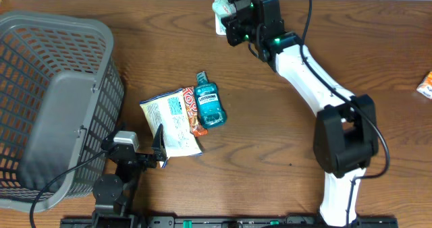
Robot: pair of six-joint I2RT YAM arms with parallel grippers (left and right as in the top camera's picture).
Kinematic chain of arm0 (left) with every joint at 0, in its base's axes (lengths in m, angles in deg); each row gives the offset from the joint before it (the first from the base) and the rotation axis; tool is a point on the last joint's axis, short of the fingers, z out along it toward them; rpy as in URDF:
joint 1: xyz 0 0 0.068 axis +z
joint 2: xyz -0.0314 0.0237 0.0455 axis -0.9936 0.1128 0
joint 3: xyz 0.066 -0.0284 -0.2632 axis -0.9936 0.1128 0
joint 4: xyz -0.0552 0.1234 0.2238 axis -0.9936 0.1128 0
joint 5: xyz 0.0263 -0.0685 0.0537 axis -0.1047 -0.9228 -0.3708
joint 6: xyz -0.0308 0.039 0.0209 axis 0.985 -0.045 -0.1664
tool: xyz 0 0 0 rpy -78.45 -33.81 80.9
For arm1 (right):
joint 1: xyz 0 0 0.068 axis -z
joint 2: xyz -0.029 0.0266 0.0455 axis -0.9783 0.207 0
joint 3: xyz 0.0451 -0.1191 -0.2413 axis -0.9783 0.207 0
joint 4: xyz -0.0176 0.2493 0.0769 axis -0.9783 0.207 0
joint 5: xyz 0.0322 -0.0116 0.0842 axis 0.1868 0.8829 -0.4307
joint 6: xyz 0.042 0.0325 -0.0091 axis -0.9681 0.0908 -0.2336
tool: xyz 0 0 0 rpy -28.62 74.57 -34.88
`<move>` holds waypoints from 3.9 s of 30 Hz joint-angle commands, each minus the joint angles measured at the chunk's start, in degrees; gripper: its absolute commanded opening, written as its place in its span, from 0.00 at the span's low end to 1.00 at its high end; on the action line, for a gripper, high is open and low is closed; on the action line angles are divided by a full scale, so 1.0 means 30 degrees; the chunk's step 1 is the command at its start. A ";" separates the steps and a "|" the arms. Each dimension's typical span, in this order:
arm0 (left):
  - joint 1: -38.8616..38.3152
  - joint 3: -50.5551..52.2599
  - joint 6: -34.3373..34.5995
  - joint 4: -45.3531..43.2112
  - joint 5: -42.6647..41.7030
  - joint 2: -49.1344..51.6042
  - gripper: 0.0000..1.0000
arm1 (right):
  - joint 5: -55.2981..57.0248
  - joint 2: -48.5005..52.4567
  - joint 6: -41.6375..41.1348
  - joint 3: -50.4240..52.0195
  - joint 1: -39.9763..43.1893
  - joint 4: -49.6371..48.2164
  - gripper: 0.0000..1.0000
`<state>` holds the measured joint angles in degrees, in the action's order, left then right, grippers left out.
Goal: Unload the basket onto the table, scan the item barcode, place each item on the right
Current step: 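Lift the green wipes pack up to the white scanner, then hold the green pack against the scanner face, then carry the green pack to the right side and release it, then reach the right gripper to the Listerine bottle and grasp it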
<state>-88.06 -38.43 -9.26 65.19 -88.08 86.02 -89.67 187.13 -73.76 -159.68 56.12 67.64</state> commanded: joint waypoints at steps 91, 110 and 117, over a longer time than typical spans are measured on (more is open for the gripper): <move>0.0095 0.0495 0.0102 0.0313 0.0036 -0.0087 0.98 | 0.3432 -0.0699 -0.5319 -0.8342 1.5839 1.8775 0.99; 0.0095 0.0495 0.0102 0.0313 0.0036 -0.0087 0.98 | 0.3344 -0.0882 -0.7060 -0.8298 0.2849 2.1391 0.99; 0.0095 0.0495 0.0102 0.0313 0.0036 -0.0087 0.98 | 0.4728 0.1413 -0.6411 -0.8291 -0.1326 2.1413 0.99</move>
<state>-88.06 -38.43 -9.26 65.17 -88.06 86.02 -78.99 187.53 -93.74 -184.84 55.90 131.64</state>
